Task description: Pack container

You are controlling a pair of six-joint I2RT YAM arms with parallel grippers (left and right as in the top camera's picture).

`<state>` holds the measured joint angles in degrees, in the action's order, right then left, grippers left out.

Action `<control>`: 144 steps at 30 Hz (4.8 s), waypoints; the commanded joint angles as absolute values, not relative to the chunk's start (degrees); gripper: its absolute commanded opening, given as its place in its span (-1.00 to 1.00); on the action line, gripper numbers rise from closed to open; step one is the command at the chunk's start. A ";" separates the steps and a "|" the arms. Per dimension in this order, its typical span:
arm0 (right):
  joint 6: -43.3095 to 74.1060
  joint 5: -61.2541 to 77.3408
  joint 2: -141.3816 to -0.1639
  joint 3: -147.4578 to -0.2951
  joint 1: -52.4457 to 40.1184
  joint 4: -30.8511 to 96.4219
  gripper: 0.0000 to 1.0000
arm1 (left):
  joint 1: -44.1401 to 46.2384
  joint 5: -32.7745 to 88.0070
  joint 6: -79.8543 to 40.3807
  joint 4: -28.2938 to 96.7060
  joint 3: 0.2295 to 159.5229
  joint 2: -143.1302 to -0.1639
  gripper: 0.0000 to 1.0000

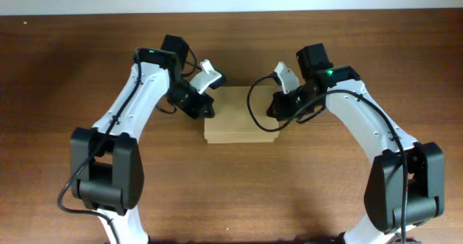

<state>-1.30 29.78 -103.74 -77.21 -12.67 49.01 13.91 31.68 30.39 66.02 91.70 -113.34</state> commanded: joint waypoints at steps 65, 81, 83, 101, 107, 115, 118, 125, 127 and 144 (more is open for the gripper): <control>12.93 27.81 -5.87 -43.92 -11.97 75.50 0.98 | 15.25 28.21 -2.83 64.07 47.40 -28.64 0.99; 12.93 27.81 -5.87 -43.92 -11.97 75.50 0.99 | 15.25 28.21 -2.83 64.07 47.40 -28.62 0.99; 12.93 27.81 -5.87 -43.92 -11.97 75.50 0.98 | 15.27 28.14 -2.81 64.34 47.40 -28.36 0.99; 12.93 27.81 -5.87 -43.92 -11.97 75.50 0.98 | 9.80 13.63 -2.79 44.34 30.98 -9.06 0.98; 12.93 27.83 -5.87 -43.92 -11.97 75.50 0.98 | 8.05 13.69 -2.85 43.42 22.68 -2.44 0.99; 12.93 27.83 -5.87 -43.92 -11.97 75.50 0.98 | 7.70 13.61 -3.03 42.85 16.75 -0.30 0.99; 12.93 27.81 -5.87 -43.92 -11.97 75.50 0.99 | 7.70 13.63 -3.05 42.57 14.22 -0.30 0.99; 12.93 27.81 -5.87 -43.92 -11.97 75.50 0.98 | 7.55 13.19 -3.01 39.16 9.74 -0.27 0.98; 12.93 27.83 -5.87 -43.92 -11.97 75.50 0.98 | 7.29 12.73 -3.01 39.16 9.74 -0.27 0.98; 12.93 27.81 -5.87 -43.92 -11.97 75.50 0.98 | 7.29 12.60 -3.01 39.35 9.80 -0.30 0.99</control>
<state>13.08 27.29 -6.17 -43.97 -12.19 75.48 7.57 13.19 -2.68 39.46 10.13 -0.95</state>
